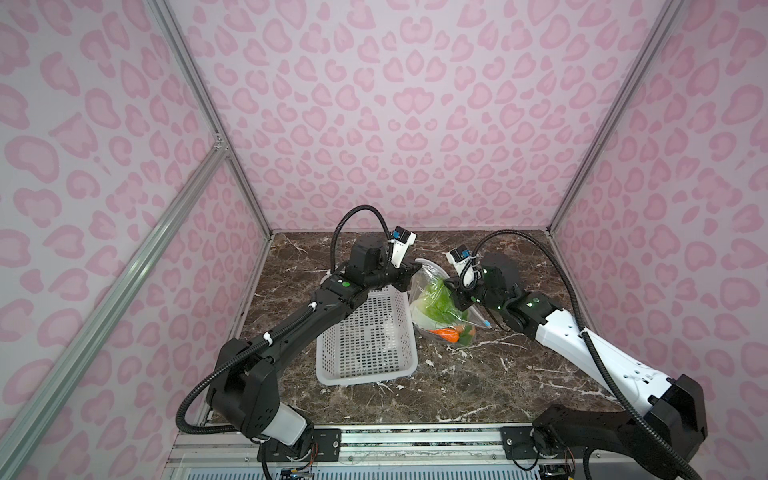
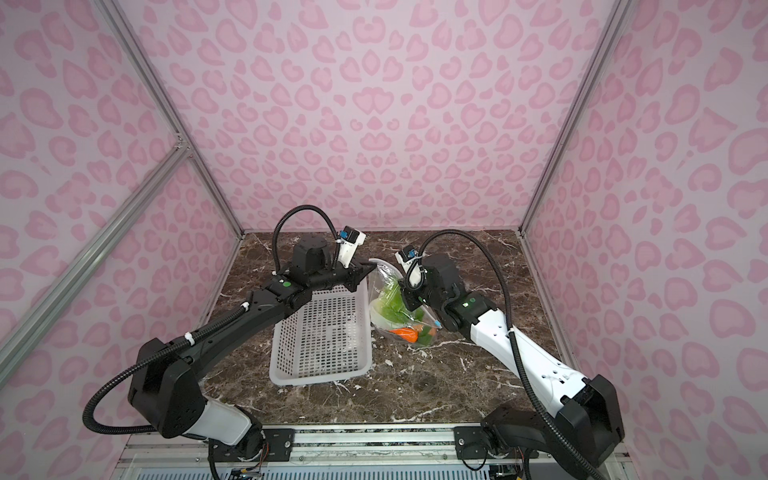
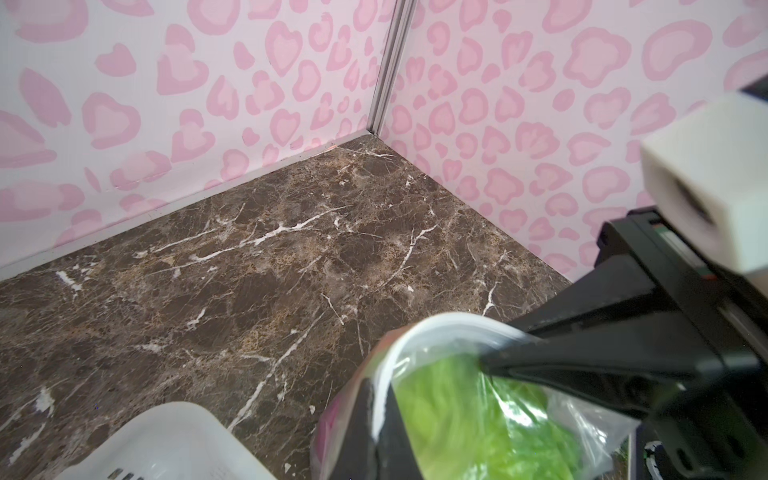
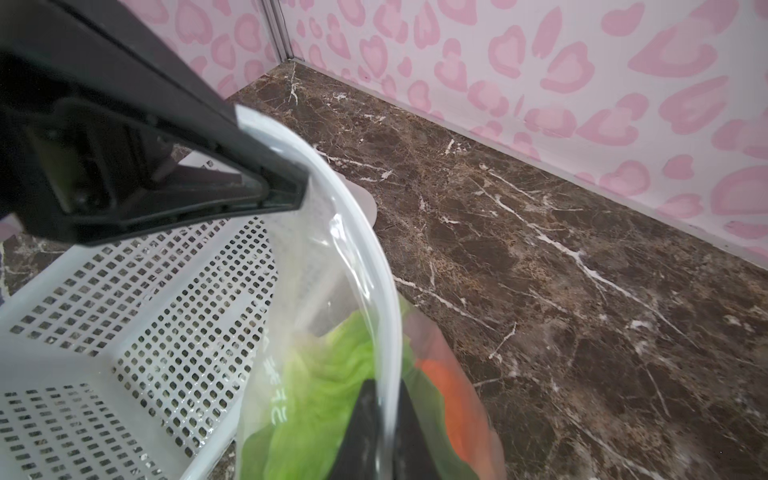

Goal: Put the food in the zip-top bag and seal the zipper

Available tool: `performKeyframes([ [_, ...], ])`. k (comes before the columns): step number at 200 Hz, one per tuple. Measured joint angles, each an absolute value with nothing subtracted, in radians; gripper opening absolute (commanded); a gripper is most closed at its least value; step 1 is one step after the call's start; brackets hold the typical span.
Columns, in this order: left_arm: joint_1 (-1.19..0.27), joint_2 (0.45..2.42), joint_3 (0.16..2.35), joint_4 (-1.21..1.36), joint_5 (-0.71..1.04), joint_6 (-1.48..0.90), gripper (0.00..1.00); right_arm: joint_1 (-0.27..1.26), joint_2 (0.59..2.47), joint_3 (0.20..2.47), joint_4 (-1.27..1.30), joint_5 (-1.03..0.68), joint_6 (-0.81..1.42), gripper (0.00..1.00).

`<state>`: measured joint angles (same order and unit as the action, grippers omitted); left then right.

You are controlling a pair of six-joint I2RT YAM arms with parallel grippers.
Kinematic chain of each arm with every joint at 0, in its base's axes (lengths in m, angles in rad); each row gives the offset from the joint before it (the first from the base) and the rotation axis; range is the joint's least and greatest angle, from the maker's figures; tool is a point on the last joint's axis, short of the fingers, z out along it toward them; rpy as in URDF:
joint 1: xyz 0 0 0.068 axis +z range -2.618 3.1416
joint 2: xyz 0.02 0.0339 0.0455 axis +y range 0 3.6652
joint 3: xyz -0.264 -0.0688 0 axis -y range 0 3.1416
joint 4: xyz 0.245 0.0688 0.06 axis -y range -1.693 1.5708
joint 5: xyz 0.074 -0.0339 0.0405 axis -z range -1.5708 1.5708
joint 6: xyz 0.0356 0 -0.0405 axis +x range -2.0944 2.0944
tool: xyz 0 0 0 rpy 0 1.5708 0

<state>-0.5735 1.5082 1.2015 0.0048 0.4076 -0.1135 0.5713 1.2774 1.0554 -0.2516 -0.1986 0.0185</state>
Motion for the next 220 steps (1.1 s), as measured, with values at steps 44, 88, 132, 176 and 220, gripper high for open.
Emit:
performKeyframes([
  [44, -0.575, 1.431, 1.173, 0.003, 0.37, -0.144, 0.97, 0.604, 1.285, 1.092, -0.264, -0.198, 0.043, 0.0],
  [88, -0.545, 1.264, 1.121, 0.0, 0.219, -0.174, 0.97, 0.651, 1.229, 1.145, -0.333, -0.192, 0.096, 0.0],
  [132, -0.467, 1.124, 1.029, -0.014, 0.082, -0.208, 0.97, 0.663, 1.155, 1.147, -0.35, -0.215, 0.186, 0.0],
  [176, -0.381, 1.005, 0.912, -0.036, 0.001, -0.239, 0.97, 0.638, 1.17, 1.07, -0.342, -0.182, 0.273, 0.0],
  [220, -0.247, 0.886, 0.787, -0.065, -0.047, -0.291, 0.97, 0.516, 1.197, 1.019, -0.303, -0.12, 0.316, 0.0],
])
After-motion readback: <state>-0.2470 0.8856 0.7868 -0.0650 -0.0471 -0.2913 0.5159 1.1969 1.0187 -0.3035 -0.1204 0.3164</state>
